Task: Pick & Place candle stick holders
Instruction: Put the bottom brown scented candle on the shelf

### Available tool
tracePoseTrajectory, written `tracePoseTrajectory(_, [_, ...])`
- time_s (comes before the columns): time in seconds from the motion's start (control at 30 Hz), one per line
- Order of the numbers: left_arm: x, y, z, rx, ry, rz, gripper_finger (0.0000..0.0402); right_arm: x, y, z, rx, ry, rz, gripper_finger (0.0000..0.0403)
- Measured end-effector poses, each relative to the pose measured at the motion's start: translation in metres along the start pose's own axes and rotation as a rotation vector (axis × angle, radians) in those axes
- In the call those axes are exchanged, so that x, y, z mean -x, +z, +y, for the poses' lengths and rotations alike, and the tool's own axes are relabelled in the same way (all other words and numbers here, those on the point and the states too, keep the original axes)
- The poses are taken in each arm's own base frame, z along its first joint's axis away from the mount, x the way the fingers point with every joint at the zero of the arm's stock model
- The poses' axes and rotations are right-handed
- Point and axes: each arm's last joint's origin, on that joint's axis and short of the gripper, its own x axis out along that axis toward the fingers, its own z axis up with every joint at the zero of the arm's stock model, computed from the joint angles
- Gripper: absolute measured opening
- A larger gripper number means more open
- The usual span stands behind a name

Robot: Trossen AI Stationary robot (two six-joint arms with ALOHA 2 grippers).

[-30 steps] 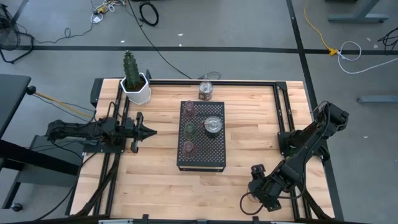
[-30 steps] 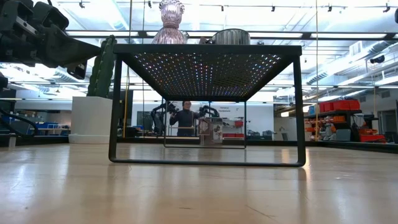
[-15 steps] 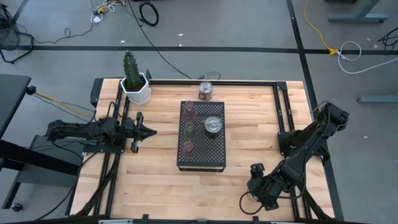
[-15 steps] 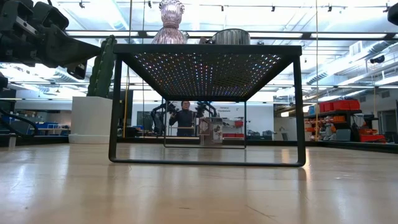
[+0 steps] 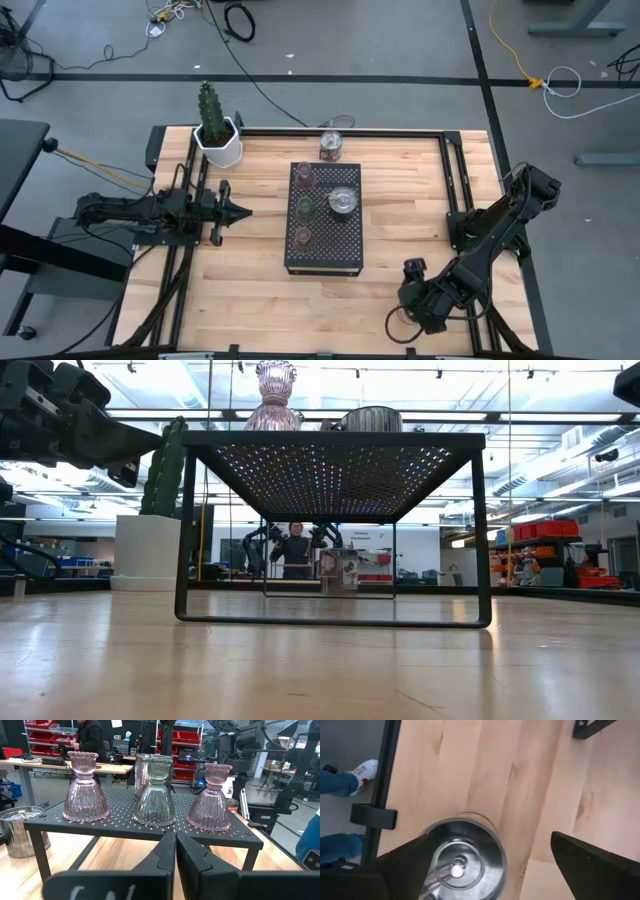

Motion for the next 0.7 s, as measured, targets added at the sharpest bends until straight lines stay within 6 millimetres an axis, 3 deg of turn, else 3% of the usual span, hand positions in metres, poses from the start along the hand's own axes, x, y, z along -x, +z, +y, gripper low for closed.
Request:
tracePoseTrajectory(0.37, [0.000, 0.000, 0.000, 0.000, 0.000, 0.000, 0.0018, 0.001, -0.002, 0.001, 0.005, -0.007, 0.005, 0.0400])
tracePoseTrajectory(0.7, [0.000, 0.000, 0.000, 0.000, 0.000, 0.000, 0.0018, 0.016, -0.008, 0.005, 0.007, 0.046, -0.023, 0.0400])
